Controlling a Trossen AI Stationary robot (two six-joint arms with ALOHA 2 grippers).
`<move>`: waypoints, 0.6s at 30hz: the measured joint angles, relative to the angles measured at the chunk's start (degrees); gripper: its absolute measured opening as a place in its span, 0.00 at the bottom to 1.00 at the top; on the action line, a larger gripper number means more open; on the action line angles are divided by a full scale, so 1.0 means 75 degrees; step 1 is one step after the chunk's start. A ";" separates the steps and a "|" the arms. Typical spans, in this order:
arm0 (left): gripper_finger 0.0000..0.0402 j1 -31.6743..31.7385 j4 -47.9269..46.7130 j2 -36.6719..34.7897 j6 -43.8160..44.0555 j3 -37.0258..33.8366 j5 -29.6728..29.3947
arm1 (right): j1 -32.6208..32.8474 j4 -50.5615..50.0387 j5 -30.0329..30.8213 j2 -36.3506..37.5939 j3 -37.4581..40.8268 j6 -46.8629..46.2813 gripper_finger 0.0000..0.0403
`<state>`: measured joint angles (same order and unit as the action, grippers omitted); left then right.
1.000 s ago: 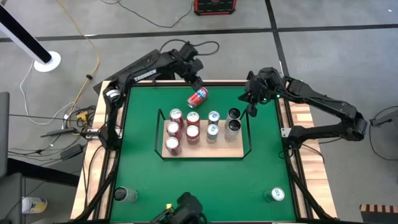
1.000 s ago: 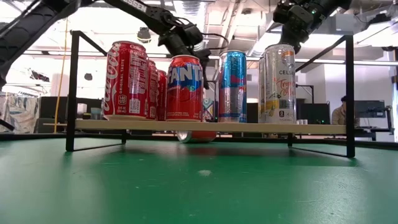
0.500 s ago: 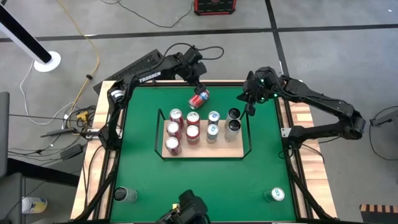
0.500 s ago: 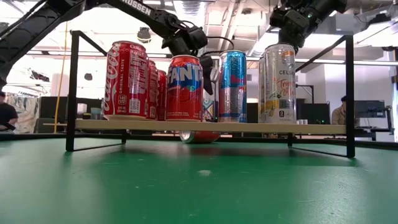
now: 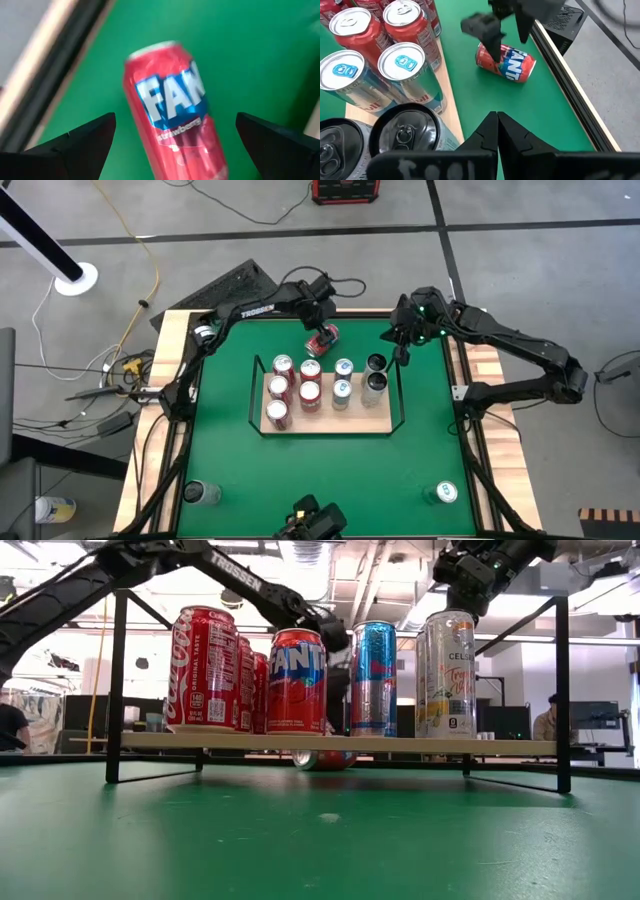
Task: Place canned beverage on shelf
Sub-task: Put the orange soda can on the shelf aligned with the other orange soda cans
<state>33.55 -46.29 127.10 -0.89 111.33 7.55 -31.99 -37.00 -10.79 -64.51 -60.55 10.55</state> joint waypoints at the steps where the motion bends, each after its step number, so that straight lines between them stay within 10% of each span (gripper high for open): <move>1: 0.99 -0.0030 -0.0005 0.0117 -0.0005 0.0000 0.0000 | 0.0000 -0.0008 0.0000 0.0000 0.0000 0.0000 0.06; 18: 0.85 -0.0221 -0.0360 0.1137 -0.0601 0.0038 -0.0469 | -0.0006 -0.0025 -0.0006 0.0000 0.0000 0.0067 0.07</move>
<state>31.89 -48.99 135.63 -5.40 111.61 4.03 -32.03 -37.19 -10.83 -64.51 -60.55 11.05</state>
